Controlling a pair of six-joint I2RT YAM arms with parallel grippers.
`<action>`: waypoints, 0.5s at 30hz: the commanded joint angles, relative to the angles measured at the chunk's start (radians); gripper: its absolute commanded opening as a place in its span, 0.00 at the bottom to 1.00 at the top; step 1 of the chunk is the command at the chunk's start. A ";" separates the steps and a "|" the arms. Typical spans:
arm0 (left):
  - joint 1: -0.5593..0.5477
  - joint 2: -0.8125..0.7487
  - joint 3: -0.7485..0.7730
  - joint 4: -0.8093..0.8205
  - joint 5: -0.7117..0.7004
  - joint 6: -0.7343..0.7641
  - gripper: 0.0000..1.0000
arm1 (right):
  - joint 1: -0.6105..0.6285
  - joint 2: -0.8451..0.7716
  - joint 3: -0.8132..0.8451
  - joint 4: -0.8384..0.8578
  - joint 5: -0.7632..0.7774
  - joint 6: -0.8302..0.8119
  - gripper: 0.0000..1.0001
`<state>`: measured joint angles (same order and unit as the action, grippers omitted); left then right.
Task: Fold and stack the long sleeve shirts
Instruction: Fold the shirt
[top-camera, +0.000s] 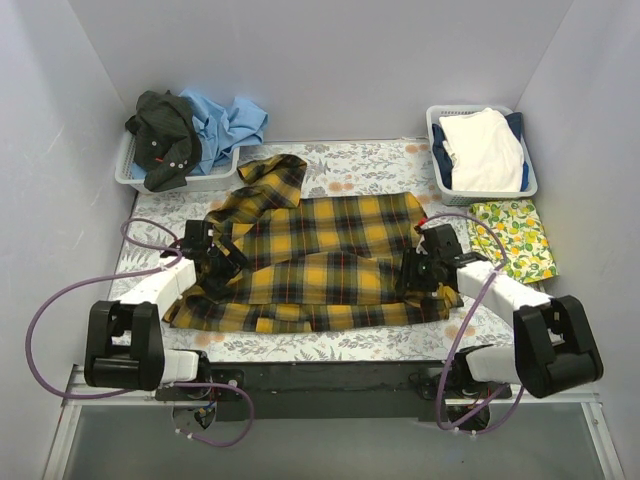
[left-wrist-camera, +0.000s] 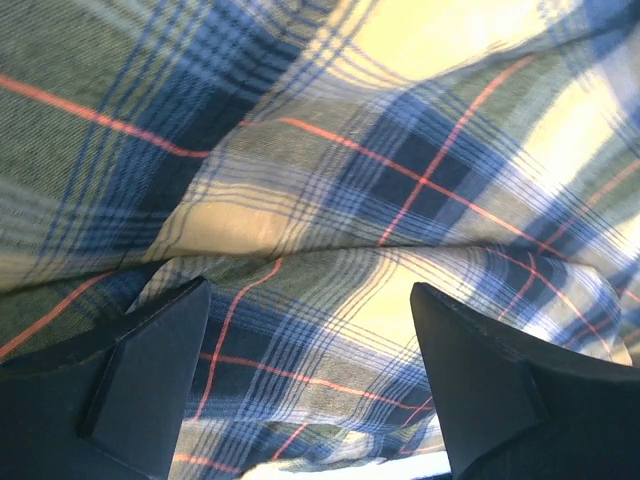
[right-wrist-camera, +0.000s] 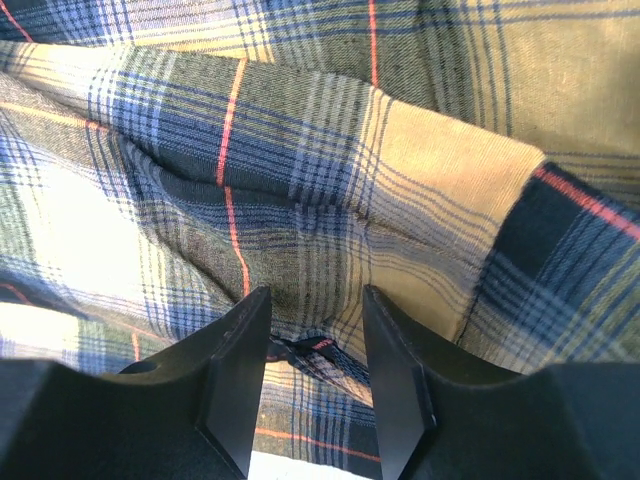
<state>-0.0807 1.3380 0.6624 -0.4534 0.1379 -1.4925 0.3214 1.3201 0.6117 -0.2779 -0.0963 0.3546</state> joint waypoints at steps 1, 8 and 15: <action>0.024 -0.062 0.006 -0.221 -0.038 0.005 0.83 | 0.010 -0.099 -0.101 -0.243 -0.033 0.066 0.50; 0.053 -0.152 0.170 -0.311 -0.067 0.020 0.83 | 0.015 -0.262 0.002 -0.368 -0.005 0.153 0.50; 0.075 0.041 0.482 -0.171 -0.051 0.153 0.85 | 0.013 -0.199 0.265 -0.354 0.133 0.095 0.53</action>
<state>-0.0154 1.2617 0.9977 -0.7097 0.0914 -1.4372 0.3344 1.0760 0.7292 -0.6487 -0.0540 0.4732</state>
